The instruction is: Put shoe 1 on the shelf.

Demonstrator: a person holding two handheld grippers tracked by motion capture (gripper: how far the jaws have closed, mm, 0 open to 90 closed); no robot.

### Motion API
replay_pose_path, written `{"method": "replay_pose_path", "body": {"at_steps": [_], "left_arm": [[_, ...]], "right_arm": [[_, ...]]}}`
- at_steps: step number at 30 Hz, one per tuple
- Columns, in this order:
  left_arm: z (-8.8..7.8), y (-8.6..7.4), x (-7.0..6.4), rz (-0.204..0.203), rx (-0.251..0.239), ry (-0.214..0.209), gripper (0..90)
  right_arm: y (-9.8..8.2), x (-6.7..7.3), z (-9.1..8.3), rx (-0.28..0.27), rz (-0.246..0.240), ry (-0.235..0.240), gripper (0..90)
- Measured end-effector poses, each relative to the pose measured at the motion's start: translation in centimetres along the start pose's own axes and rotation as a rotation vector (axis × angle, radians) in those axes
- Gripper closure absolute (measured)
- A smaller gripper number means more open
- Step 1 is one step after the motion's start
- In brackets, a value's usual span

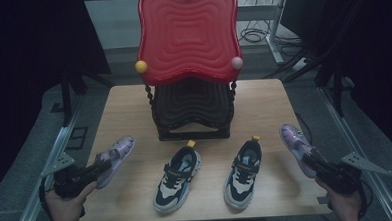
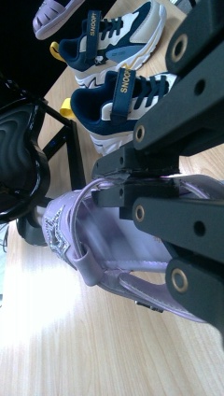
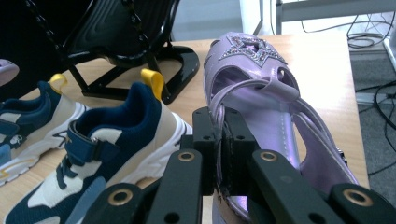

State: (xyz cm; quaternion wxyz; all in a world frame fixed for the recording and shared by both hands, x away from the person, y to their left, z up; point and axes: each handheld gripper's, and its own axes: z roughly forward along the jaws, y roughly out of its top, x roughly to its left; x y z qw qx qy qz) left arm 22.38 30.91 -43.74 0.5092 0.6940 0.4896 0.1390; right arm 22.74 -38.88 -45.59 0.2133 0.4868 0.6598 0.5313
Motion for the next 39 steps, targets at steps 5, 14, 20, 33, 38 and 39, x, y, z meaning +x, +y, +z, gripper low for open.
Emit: {"method": "replay_pose_path", "body": {"at_steps": [5, 14, 20, 33, 38, 39], "left_arm": [[0.3, 0.5, -0.1, 0.007, -0.007, -0.004, 86.5], [0.7, 1.5, -0.6, 0.027, -0.018, -0.01, 86.4], [1.4, 2.3, -1.2, 0.048, -0.023, -0.023, 86.4], [2.4, 3.5, -1.8, 0.064, -0.036, -0.054, 86.4], [2.5, 3.9, -2.0, 0.071, -0.042, -0.057, 86.4], [2.5, 4.0, -2.1, 0.071, -0.046, -0.057, 86.4]], "right_arm": [[0.9, 1.0, 0.9, -0.029, -0.008, 0.011, 85.9], [2.2, 2.2, 1.8, -0.042, -0.037, 0.047, 85.8], [3.0, 2.8, 2.4, -0.06, -0.042, 0.064, 85.9], [4.1, 5.0, 4.1, -0.055, -0.104, 0.135, 85.7], [4.4, 5.4, 4.5, -0.055, -0.103, 0.144, 85.7], [4.5, 5.5, 4.6, -0.052, -0.103, 0.149, 85.7]]}}
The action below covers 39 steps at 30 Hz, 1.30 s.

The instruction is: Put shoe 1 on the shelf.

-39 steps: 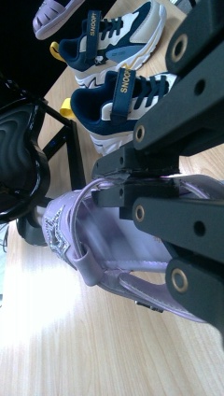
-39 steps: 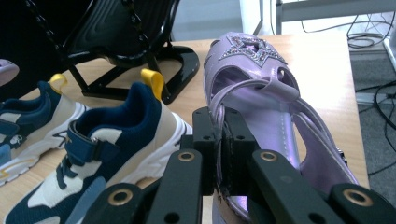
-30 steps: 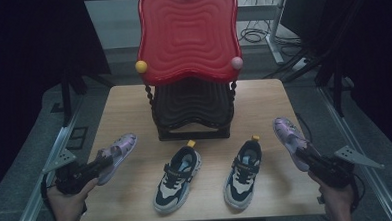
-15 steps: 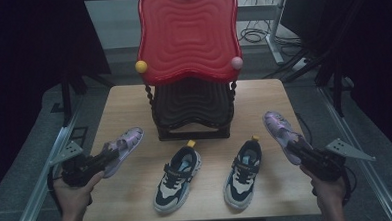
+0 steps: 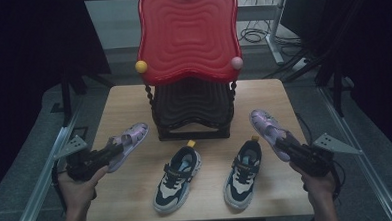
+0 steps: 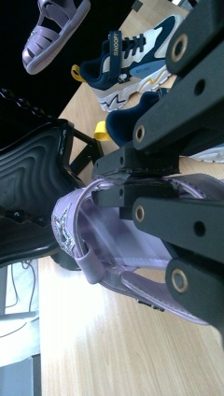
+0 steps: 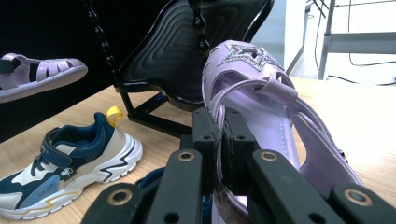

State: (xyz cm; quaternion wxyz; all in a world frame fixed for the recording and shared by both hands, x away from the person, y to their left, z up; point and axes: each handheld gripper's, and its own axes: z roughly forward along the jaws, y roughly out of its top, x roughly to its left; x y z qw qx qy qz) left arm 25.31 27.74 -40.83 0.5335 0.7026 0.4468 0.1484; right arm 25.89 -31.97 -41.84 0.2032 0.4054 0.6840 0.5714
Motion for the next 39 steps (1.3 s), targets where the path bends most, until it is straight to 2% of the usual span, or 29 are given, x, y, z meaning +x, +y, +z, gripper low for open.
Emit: {"method": "replay_pose_path", "body": {"at_steps": [4, 15, 39], "left_arm": [[0.0, 0.2, -0.1, 0.002, -0.004, 0.0, 86.4], [0.3, 1.0, -0.5, 0.015, -0.021, -0.003, 86.3], [2.3, 2.0, -1.1, 0.017, -0.024, -0.04, 86.4]], "right_arm": [[0.2, 0.3, 0.3, 0.003, -0.02, 0.009, 85.6], [0.7, 1.0, 1.2, 0.004, -0.031, 0.035, 85.6], [0.8, 2.4, 3.3, 0.024, -0.042, 0.089, 85.5]]}}
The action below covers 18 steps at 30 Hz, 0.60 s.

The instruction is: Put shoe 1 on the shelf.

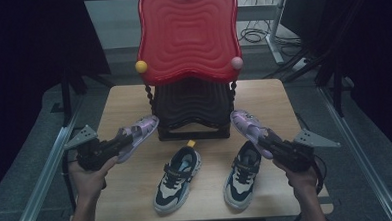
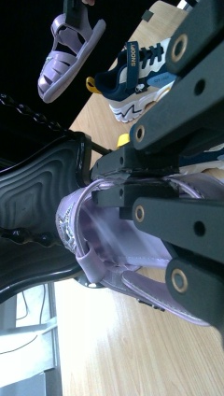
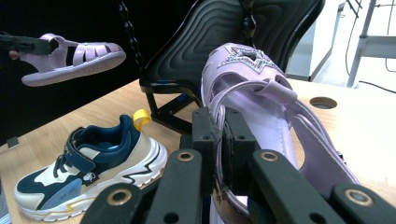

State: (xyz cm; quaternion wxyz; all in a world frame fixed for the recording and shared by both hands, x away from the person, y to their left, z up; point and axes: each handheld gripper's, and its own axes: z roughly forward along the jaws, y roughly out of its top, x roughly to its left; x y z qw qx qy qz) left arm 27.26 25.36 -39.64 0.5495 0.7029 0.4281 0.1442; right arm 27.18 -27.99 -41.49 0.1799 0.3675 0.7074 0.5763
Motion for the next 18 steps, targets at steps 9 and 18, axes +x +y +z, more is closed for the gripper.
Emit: {"method": "replay_pose_path", "body": {"at_steps": [9, 18], "left_arm": [[0.8, -0.3, -0.1, -0.008, 0.001, -0.009, 86.4], [2.0, 0.1, -0.9, -0.003, -0.013, -0.029, 86.5]], "right_arm": [[0.5, 0.9, 0.7, -0.012, 0.001, 0.077, 85.4], [1.2, 2.1, 2.5, 0.0, -0.022, 0.097, 85.3]]}}
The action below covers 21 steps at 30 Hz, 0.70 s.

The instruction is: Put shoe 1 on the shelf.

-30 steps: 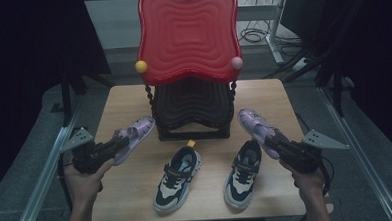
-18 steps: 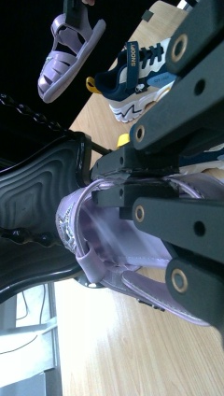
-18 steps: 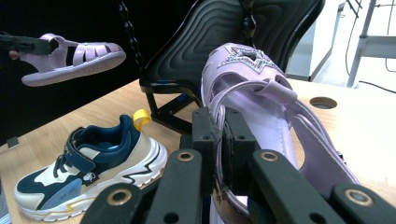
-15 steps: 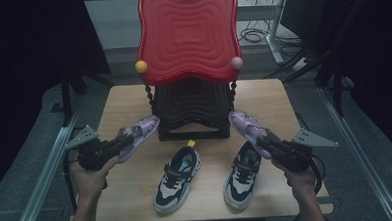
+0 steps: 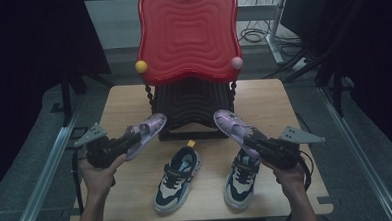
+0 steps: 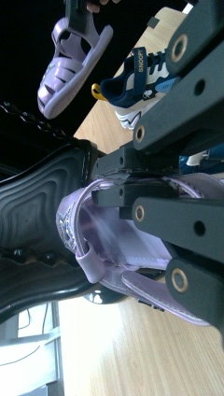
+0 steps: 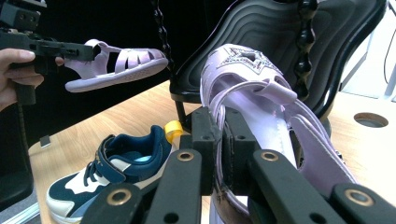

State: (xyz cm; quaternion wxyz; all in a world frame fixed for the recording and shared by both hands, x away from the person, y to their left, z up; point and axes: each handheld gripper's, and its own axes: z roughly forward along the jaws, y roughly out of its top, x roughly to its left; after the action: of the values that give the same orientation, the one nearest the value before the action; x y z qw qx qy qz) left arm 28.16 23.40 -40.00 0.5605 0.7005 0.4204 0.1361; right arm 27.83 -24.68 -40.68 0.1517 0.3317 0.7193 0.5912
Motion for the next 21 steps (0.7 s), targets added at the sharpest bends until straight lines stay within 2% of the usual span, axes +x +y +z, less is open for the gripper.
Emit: {"method": "replay_pose_path", "body": {"at_steps": [21], "left_arm": [[2.5, 0.8, -1.3, 0.001, -0.015, -0.048, 86.5]], "right_arm": [[0.1, 0.7, 2.8, 0.003, 0.026, -0.005, 84.9]]}}
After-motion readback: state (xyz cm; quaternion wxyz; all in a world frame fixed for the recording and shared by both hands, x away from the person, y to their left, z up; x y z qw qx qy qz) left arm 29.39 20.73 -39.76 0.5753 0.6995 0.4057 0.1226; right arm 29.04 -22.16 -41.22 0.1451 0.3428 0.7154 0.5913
